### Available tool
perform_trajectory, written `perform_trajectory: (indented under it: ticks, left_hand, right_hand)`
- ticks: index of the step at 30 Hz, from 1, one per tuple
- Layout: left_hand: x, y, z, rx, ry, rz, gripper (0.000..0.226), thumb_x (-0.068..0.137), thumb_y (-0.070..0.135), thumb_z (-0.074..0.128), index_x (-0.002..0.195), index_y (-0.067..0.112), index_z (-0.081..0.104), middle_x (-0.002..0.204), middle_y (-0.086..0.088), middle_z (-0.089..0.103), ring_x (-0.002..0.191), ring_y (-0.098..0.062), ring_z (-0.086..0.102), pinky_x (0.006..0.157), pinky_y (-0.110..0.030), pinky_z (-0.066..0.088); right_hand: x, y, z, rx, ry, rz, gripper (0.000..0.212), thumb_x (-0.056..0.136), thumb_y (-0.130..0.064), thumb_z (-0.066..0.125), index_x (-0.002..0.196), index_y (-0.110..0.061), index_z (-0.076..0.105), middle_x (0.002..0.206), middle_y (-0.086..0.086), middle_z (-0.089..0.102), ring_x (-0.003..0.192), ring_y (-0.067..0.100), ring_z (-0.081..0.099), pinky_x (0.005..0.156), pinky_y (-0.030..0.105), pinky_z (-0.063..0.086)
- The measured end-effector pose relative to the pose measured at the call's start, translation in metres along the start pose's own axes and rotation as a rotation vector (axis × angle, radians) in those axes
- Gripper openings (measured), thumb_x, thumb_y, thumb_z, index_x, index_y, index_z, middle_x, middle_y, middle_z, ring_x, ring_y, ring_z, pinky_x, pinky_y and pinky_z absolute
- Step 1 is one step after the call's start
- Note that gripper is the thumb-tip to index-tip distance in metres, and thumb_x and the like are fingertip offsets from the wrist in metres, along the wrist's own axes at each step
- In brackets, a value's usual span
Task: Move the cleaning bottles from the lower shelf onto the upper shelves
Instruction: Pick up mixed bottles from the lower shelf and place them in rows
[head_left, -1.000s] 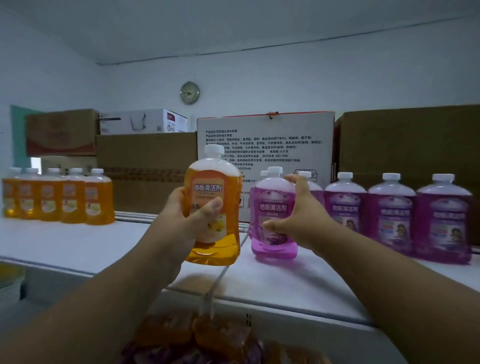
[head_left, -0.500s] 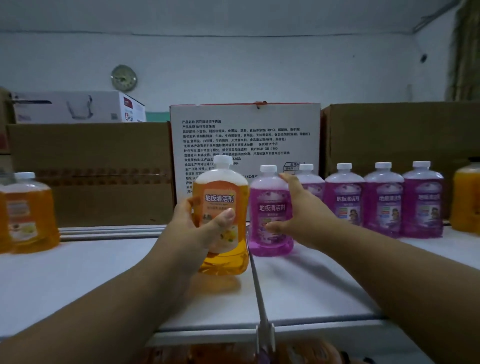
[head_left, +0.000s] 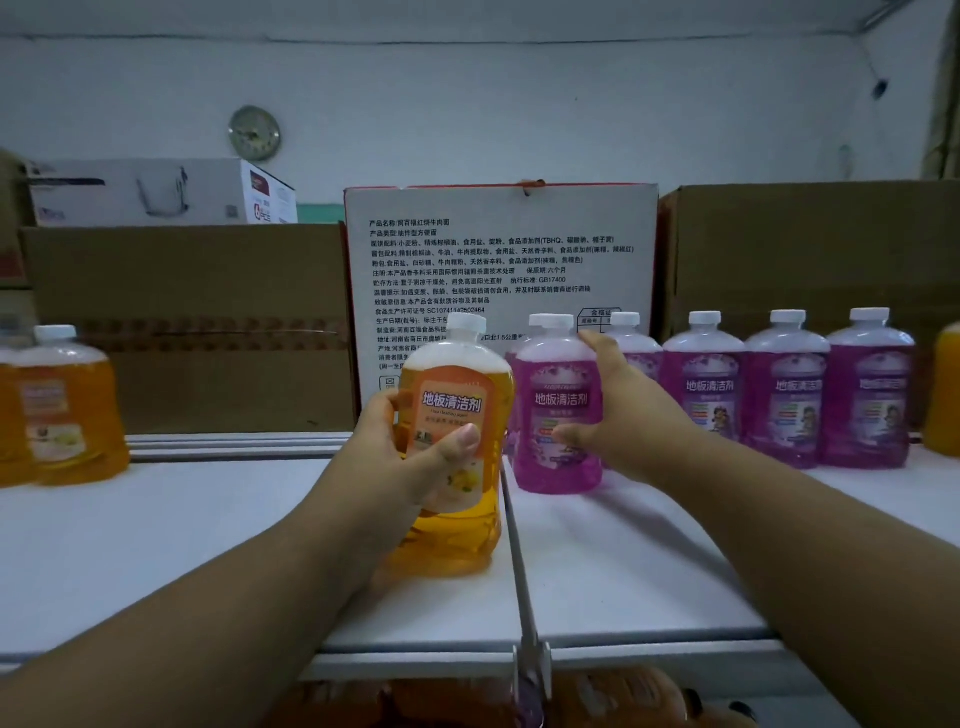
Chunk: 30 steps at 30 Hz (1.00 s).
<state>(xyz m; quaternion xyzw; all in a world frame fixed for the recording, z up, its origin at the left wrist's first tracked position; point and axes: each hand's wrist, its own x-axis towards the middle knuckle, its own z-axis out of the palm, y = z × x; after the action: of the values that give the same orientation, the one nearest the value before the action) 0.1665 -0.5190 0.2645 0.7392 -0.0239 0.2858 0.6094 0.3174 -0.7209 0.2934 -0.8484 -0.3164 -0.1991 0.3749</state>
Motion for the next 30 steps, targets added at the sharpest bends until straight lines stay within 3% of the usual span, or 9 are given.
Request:
perform_trajectory:
  ticks: [7,9,11,14,17,19,22,26,30]
  left_hand:
    - [-0.004,0.003,0.004,0.010,0.016,-0.001,0.062,0.062,0.060,0.079,0.113,0.044,0.049,0.095,0.021,0.073,0.088,-0.004,0.072,0.072,-0.027,0.058]
    - [-0.008,0.007,0.007,0.014,0.017,0.001,0.060,0.065,0.057,0.078,0.115,0.043,0.048,0.095,0.021,0.072,0.087,-0.002,0.072,0.067,-0.022,0.057]
    - [-0.013,0.012,0.009,0.022,0.011,0.005,0.055,0.070,0.054,0.075,0.115,0.043,0.046,0.093,0.025,0.071,0.085,0.002,0.070,0.060,-0.015,0.055]
    - [-0.026,0.021,0.009,0.015,0.018,-0.002,0.051,0.076,0.054,0.073,0.116,0.045,0.043,0.093,0.025,0.070,0.084,0.005,0.069,0.056,-0.013,0.053]
    - [-0.043,0.027,-0.003,0.034,0.077,-0.019,0.050,0.074,0.062,0.071,0.112,0.050,0.042,0.096,0.021,0.070,0.082,0.006,0.069,0.055,-0.013,0.052]
    - [-0.055,0.033,-0.018,0.069,0.088,-0.025,0.054,0.074,0.066,0.067,0.116,0.050,0.037,0.104,0.022,0.064,0.084,0.002,0.069,0.054,-0.012,0.051]
    - [-0.071,0.038,-0.054,0.090,0.103,-0.027,0.066,0.073,0.068,0.064,0.125,0.047,0.030,0.114,0.019,0.059,0.093,-0.003,0.065,0.060,-0.014,0.054]
    - [-0.085,0.040,-0.124,0.183,0.129,0.015,0.080,0.066,0.081,0.063,0.131,0.047,0.030,0.118,0.016,0.060,0.102,-0.008,0.067,0.079,-0.023,0.059]
    - [-0.105,0.043,-0.225,0.442,0.154,0.074,0.091,0.051,0.097,0.054,0.128,0.054,0.032,0.118,0.027,0.057,0.106,0.003,0.060,0.077,-0.018,0.053]
  right_hand:
    - [-0.010,-0.010,-0.005,-0.033,0.008,0.072,0.111,0.075,-0.032,0.083,0.154,-0.035,0.004,0.136,0.010,0.047,0.118,0.028,0.055,0.098,0.049,0.049]
    - [-0.018,-0.018,-0.010,-0.173,0.147,0.049,0.101,0.076,-0.043,0.079,0.152,-0.028,0.014,0.136,0.013,0.042,0.122,0.032,0.049,0.101,0.049,0.045]
    - [-0.029,-0.034,-0.012,-0.126,0.266,-0.110,0.079,0.081,-0.051,0.068,0.145,-0.026,0.028,0.131,0.009,0.047,0.118,0.027,0.050,0.096,0.047,0.048]
    - [-0.047,-0.069,-0.008,0.234,0.083,-0.295,0.069,0.082,-0.064,0.053,0.141,-0.040,0.027,0.114,-0.004,0.053,0.098,0.011,0.059,0.074,0.030,0.055]
    - [-0.056,-0.102,0.004,0.557,-0.115,-0.338,0.056,0.089,-0.046,0.058,0.137,-0.051,0.029,0.108,-0.008,0.055,0.089,0.009,0.066,0.066,0.023,0.057]
    - [-0.057,-0.124,0.015,0.547,-0.162,-0.375,0.056,0.092,-0.037,0.061,0.137,-0.051,0.030,0.114,-0.007,0.053,0.095,0.011,0.065,0.072,0.027,0.060]
    - [-0.056,-0.159,0.036,0.540,-0.216,-0.388,0.057,0.090,-0.040,0.062,0.136,-0.051,0.030,0.128,-0.004,0.047,0.108,0.018,0.060,0.081,0.037,0.060]
    - [-0.056,-0.216,0.078,0.571,-0.208,-0.472,0.065,0.082,-0.039,0.073,0.131,-0.053,0.033,0.116,-0.023,0.048,0.096,0.012,0.064,0.075,0.030,0.060]
    - [-0.051,-0.283,0.130,0.633,-0.190,-0.506,0.073,0.081,-0.032,0.076,0.132,-0.057,0.030,0.114,-0.023,0.050,0.093,0.012,0.066,0.073,0.035,0.061]
